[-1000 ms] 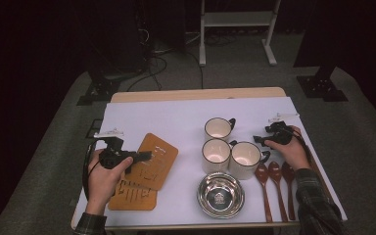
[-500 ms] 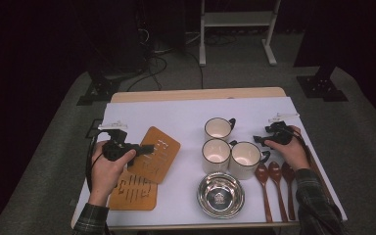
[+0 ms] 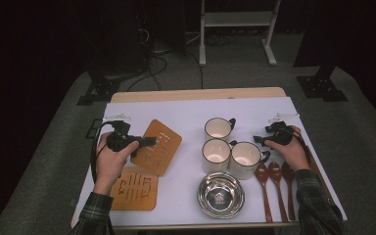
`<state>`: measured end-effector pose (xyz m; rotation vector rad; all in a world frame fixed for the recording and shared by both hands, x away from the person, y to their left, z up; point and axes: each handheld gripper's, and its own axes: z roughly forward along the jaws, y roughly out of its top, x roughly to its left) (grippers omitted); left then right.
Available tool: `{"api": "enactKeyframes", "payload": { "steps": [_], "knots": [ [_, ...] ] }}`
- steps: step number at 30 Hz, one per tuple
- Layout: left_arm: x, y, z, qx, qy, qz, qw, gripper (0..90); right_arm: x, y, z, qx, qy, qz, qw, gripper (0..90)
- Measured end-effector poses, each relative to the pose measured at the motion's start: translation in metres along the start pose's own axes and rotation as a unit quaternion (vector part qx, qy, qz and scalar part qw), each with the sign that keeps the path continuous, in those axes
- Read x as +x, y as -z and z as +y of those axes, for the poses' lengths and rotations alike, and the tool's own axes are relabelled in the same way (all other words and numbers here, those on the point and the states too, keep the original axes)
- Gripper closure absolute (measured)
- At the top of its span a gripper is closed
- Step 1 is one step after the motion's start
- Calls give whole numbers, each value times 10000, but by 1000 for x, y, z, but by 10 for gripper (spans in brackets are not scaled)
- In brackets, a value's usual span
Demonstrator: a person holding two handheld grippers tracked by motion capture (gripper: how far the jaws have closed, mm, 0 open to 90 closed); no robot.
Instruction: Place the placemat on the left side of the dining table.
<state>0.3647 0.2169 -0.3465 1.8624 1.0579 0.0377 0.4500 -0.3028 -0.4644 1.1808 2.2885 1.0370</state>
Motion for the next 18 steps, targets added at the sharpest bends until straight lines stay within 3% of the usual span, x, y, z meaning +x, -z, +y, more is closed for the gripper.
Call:
{"api": "enactKeyframes", "payload": {
  "steps": [18],
  "knots": [
    [9,-12,15,-17,-129,64,9999,867,0,0,0,-2,12,-7,10000,254]
  ]
}}
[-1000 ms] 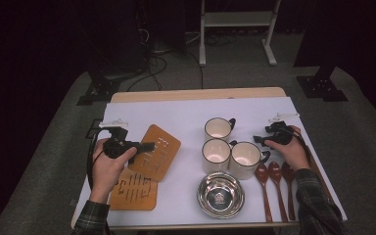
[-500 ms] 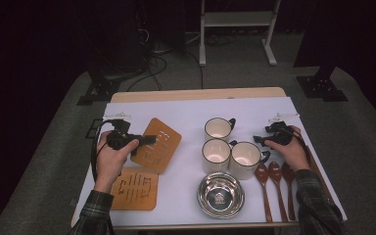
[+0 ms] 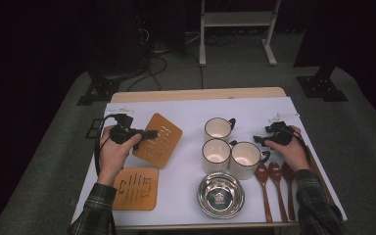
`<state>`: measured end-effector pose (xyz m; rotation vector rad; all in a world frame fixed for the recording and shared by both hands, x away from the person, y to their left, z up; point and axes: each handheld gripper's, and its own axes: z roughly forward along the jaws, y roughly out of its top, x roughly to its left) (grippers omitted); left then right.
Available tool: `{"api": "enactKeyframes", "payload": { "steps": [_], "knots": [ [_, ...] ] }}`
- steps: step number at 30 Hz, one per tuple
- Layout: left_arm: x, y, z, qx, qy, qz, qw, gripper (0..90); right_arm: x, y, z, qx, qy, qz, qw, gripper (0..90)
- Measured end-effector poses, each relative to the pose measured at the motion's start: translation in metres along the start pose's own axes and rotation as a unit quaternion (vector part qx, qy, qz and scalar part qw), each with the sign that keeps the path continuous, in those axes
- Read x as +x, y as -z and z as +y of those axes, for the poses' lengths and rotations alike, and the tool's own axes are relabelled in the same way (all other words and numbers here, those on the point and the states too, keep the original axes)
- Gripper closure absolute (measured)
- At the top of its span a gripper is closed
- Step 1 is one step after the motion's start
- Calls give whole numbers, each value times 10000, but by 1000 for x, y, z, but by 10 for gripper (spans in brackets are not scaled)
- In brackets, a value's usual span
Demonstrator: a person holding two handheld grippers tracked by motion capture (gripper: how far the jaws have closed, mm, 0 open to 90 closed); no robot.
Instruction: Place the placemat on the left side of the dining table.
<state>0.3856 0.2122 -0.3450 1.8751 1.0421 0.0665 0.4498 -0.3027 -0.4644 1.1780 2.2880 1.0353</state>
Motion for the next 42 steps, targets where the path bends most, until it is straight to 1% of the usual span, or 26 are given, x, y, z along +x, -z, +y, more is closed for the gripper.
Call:
{"api": "enactKeyframes", "payload": {
  "steps": [3,7,10,13,14,19,23,27,29,30,32,34,39,42],
  "knots": [
    [4,-2,2,11,-33,19,10000,867,0,0,0,3,11,-9,10000,254],
    [10,-4,4,-12,14,11,10000,867,0,0,0,7,8,-6,10000,253],
    [15,-5,6,-18,17,62,10000,867,0,0,0,7,9,-7,10000,254],
    [21,-5,7,-55,40,56,10000,867,0,0,0,4,10,-8,10000,254],
    [22,-4,8,-47,11,72,10000,867,0,0,0,5,13,-12,10000,254],
    [30,-3,10,-106,77,132,9998,867,0,0,0,2,13,-16,10000,254],
    [34,-3,10,-105,109,206,9997,867,0,0,0,4,14,-13,10000,254],
    [38,-2,9,-97,91,274,9995,867,0,0,0,2,14,-14,10000,254],
    [40,-2,8,-120,143,282,9994,867,0,0,0,4,14,-12,10000,254],
    [42,-2,8,-113,128,306,9994,867,0,0,0,5,14,-11,10000,254],
    [44,-2,6,-123,195,333,9992,867,0,0,0,4,15,-13,10000,254],
    [46,-1,5,-129,213,343,9991,867,0,0,0,5,13,-13,10000,254],
    [51,1,3,-129,216,457,9986,867,0,0,0,5,15,-12,10000,254],
    [54,2,2,-129,277,482,9984,867,0,0,0,5,17,-14,10000,254]
  ]
}}
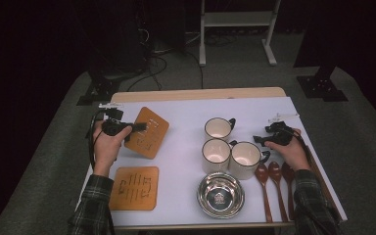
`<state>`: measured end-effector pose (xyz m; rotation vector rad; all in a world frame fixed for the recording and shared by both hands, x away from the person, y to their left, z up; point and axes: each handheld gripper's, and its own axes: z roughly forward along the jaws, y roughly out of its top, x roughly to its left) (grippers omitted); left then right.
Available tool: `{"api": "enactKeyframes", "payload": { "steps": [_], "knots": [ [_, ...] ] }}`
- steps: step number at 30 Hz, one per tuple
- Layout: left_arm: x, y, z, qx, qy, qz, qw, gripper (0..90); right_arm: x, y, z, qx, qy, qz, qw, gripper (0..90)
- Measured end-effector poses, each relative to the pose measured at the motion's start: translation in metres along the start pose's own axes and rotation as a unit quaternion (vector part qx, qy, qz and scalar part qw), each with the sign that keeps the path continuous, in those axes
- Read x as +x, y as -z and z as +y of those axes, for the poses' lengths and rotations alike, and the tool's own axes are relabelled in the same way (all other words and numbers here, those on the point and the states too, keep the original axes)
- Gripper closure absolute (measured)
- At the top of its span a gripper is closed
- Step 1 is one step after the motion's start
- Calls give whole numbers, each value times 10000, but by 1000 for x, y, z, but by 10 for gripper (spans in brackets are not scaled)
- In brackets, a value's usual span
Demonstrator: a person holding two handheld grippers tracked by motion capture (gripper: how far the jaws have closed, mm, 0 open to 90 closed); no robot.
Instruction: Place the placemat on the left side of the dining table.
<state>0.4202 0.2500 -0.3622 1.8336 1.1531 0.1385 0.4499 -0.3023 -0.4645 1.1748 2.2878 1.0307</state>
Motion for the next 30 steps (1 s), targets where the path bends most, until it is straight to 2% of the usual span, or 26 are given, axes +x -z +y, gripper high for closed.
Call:
{"api": "enactKeyframes", "payload": {
  "steps": [12,23,30],
  "knots": [
    [6,0,-2,44,94,127,9999,866,0,0,0,1,-2,4,10000,254],
    [10,2,-3,76,187,382,9991,846,0,0,0,1,-1,3,10000,254],
    [14,3,-3,99,280,457,9985,835,0,0,0,0,0,1,10000,254]
  ]
}}
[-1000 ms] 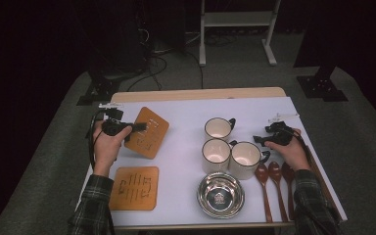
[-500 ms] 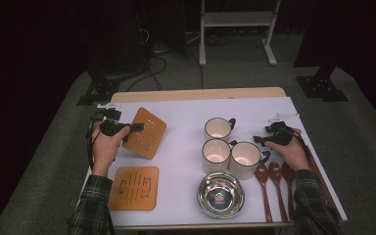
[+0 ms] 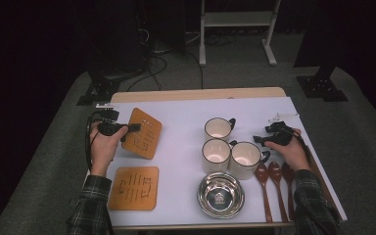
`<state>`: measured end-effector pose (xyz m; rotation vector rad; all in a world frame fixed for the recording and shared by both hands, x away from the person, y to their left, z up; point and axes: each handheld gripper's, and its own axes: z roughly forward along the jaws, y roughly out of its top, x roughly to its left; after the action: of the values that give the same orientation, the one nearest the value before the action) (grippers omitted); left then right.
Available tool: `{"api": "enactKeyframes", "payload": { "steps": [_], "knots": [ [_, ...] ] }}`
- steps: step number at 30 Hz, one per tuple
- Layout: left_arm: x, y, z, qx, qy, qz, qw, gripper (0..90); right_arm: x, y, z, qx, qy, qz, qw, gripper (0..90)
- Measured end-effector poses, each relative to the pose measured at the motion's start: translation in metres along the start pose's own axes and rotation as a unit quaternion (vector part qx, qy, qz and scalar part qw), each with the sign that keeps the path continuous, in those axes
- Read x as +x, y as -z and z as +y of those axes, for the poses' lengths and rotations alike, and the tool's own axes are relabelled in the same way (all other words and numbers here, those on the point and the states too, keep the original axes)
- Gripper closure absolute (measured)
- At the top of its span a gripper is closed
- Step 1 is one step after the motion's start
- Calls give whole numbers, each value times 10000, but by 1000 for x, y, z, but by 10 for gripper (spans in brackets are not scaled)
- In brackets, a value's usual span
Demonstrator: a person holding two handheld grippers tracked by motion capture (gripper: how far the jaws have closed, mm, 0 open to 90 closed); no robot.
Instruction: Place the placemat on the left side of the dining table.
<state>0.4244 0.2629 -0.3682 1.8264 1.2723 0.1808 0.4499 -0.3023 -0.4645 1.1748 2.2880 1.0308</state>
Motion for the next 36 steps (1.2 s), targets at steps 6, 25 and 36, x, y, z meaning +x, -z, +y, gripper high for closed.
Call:
{"api": "enactKeyframes", "payload": {
  "steps": [6,25,36],
  "knots": [
    [5,0,-1,37,74,56,9999,823,0,0,0,1,-1,-1,10000,254],
    [15,-4,0,183,206,290,9992,784,0,0,0,-2,-1,-4,10000,254],
    [23,-13,5,379,346,402,9979,751,0,0,0,-2,-5,-3,10000,254]
  ]
}}
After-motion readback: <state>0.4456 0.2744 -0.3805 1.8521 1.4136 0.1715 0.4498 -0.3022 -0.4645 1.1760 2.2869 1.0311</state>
